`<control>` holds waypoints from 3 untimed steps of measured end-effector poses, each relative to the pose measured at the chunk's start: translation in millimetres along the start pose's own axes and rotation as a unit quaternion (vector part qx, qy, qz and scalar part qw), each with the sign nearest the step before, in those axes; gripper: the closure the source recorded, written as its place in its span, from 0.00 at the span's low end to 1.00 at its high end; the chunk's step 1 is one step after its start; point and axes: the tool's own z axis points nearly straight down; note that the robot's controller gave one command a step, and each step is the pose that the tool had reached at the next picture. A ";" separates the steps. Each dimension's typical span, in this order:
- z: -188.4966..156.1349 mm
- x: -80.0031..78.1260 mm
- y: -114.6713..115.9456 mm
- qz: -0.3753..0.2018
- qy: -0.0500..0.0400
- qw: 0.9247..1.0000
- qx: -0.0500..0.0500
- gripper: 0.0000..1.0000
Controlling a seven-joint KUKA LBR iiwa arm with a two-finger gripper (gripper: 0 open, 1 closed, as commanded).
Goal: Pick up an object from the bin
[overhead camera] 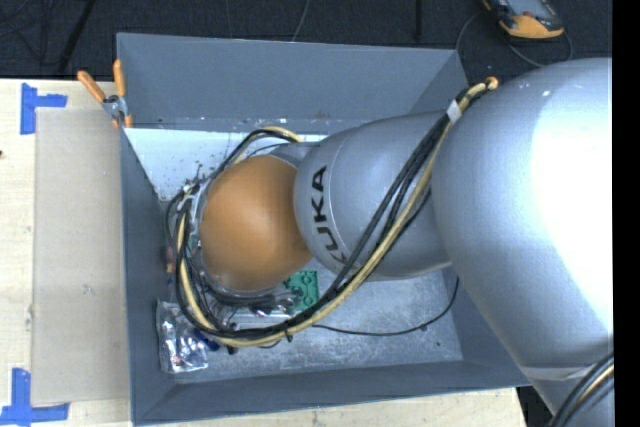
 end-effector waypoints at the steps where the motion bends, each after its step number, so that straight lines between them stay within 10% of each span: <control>1: 0.2 -8.1 -8.1 0.088 0.002 0.996 -0.002 1.00; 2: 0.7 1.3 -3.5 -0.271 -0.004 0.963 -0.001 1.00; 3: -73.7 -8.5 -13.5 -0.272 -0.004 0.962 0.001 1.00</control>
Offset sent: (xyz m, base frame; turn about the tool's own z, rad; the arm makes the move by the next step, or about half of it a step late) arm 0.0110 0.0041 -0.0015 0.1748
